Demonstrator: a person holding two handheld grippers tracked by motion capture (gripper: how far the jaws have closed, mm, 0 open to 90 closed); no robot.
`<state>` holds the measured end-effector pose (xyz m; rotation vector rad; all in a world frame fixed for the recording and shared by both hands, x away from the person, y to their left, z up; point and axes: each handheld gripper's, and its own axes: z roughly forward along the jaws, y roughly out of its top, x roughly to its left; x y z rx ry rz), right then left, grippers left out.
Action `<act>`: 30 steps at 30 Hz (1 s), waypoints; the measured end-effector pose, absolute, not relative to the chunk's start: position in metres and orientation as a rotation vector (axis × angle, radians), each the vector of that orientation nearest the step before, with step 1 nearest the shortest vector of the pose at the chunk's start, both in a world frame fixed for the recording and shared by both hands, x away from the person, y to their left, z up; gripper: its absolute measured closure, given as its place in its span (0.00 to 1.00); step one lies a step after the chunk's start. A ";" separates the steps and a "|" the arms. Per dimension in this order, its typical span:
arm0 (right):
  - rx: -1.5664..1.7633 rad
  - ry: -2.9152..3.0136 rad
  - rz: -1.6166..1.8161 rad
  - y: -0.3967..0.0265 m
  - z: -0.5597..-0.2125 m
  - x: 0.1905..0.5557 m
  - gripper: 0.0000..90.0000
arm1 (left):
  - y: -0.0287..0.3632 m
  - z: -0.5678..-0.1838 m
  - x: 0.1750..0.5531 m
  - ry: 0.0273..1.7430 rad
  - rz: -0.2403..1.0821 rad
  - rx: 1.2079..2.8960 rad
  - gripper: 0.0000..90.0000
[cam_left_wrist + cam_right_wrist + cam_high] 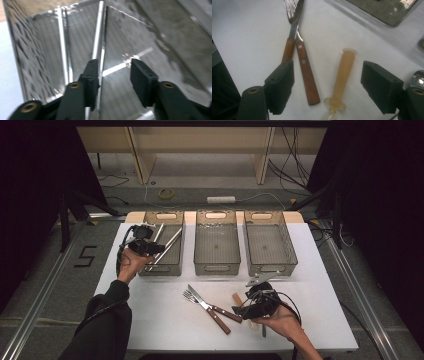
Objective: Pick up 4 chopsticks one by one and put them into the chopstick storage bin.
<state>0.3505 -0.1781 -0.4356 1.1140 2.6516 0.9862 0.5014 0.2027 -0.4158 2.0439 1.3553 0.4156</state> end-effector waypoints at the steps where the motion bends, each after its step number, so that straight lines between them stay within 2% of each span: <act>1: 1.118 2.650 0.984 -0.178 -0.436 0.351 0.32 | 0.203 -0.414 0.497 1.346 0.406 2.027 0.57; 6: 1.136 2.635 0.973 -0.179 -0.435 0.353 0.38 | 0.206 -0.411 0.471 1.295 0.400 1.988 0.46; 12: 1.141 2.631 0.935 -0.178 -0.435 0.357 0.43 | 0.201 -0.406 0.448 1.255 0.421 1.995 0.37; 22: 1.174 2.654 0.892 -0.180 -0.439 0.359 0.49 | 0.199 -0.407 0.416 1.194 0.398 1.933 0.29; 30: 1.202 2.661 0.862 -0.180 -0.444 0.362 0.50 | 0.193 -0.418 0.397 1.116 0.345 1.953 0.24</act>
